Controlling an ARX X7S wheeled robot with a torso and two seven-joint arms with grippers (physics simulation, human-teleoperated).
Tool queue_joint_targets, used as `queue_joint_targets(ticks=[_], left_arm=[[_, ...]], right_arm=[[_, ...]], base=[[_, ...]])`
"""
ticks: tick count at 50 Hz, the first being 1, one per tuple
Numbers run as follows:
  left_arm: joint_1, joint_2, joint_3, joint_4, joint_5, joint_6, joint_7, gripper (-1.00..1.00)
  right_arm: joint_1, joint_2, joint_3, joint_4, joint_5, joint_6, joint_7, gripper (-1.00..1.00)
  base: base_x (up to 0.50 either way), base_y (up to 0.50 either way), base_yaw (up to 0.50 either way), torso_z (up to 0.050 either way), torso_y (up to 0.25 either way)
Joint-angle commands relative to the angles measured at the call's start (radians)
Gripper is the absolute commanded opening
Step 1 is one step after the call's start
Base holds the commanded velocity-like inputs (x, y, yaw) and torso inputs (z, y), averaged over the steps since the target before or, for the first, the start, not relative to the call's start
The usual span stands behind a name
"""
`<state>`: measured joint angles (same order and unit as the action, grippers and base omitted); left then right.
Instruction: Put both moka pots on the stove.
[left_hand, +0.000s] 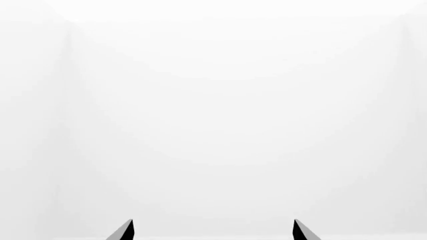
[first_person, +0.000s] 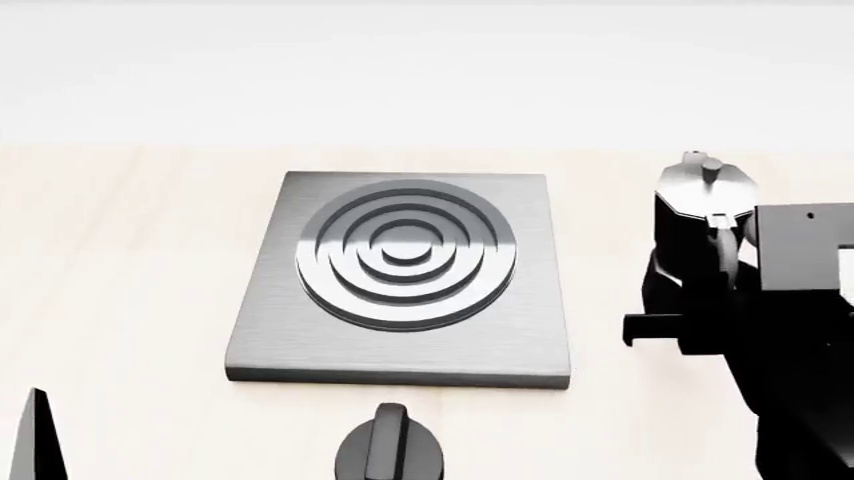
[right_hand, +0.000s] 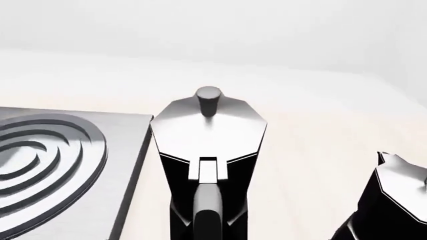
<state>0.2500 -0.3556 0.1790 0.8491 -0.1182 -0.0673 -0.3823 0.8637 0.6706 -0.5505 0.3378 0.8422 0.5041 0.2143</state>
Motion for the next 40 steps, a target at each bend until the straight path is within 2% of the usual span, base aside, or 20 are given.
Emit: queue_joint_targets(ticks=[1,12,28,40], left_arm=[[-0.004,-0.005,0.004,-0.003,-0.001,-0.001,-0.005,1.00],[-0.009,-0.012,0.010,-0.003,-0.002,-0.010,-0.006,1.00],[-0.007,-0.021,0.008,0.004,-0.009,-0.011,-0.013,1.00],[-0.010,-0.027,0.003,0.003,-0.018,-0.012,-0.018,1.00]], right_arm=[[0.015,0.019,0.006,-0.133,-0.045,-0.022,0.006,-1.00],[0.037,-0.021,-0.014,-0.148,-0.062,-0.083,-0.069,-1.00],[0.116,-0.141,-0.071,0.011,-0.137,-0.151,-0.148,-1.00],[0.166,-0.197,-0.098,0.034,-0.165,-0.157,-0.159,-1.00]], base=[[0.00,0.00,0.00,0.000,0.000],[0.00,0.00,0.00,0.000,0.001],[0.00,0.00,0.00,0.000,0.001],[0.00,0.00,0.00,0.000,0.001]])
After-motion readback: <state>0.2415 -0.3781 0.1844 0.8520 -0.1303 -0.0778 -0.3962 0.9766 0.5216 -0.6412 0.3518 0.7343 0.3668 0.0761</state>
